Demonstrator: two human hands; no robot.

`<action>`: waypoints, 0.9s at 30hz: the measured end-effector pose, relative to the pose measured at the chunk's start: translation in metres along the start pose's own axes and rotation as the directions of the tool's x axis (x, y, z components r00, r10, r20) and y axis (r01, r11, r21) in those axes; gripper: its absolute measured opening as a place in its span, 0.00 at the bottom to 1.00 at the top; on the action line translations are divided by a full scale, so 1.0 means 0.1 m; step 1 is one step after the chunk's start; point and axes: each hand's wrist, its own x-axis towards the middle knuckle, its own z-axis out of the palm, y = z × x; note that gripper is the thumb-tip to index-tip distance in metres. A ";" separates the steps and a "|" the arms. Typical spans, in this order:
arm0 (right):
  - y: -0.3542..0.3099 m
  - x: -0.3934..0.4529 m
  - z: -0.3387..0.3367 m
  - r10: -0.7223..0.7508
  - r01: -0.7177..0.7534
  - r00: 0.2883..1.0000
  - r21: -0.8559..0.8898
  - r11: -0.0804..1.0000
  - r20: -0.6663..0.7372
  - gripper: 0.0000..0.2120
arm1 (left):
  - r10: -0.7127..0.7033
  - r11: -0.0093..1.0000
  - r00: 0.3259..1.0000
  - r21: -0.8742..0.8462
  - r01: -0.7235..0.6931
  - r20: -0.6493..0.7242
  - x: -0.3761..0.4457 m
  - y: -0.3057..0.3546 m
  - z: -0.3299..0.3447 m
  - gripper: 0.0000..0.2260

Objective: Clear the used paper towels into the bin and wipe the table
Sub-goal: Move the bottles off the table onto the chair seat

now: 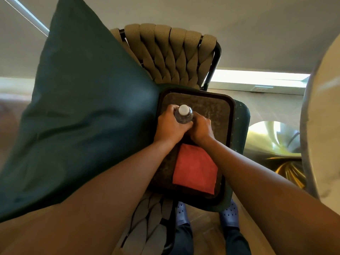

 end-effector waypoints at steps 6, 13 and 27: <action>0.00 0.02 0.03 -0.002 0.002 1.000 0.002 1.000 -0.003 0.17 | -0.028 1.000 0.999 0.000 0.028 -0.017 0.03 0.02 0.02 0.29; 0.01 0.01 0.04 0.024 -0.024 1.000 -0.005 1.000 0.013 0.18 | -0.055 0.998 0.998 -0.003 0.055 -0.008 0.02 0.02 0.04 0.28; -0.12 -0.01 -0.18 0.006 0.002 0.996 -0.094 0.996 0.089 0.25 | -0.054 0.996 0.995 0.078 0.048 0.081 0.00 0.10 -0.04 0.48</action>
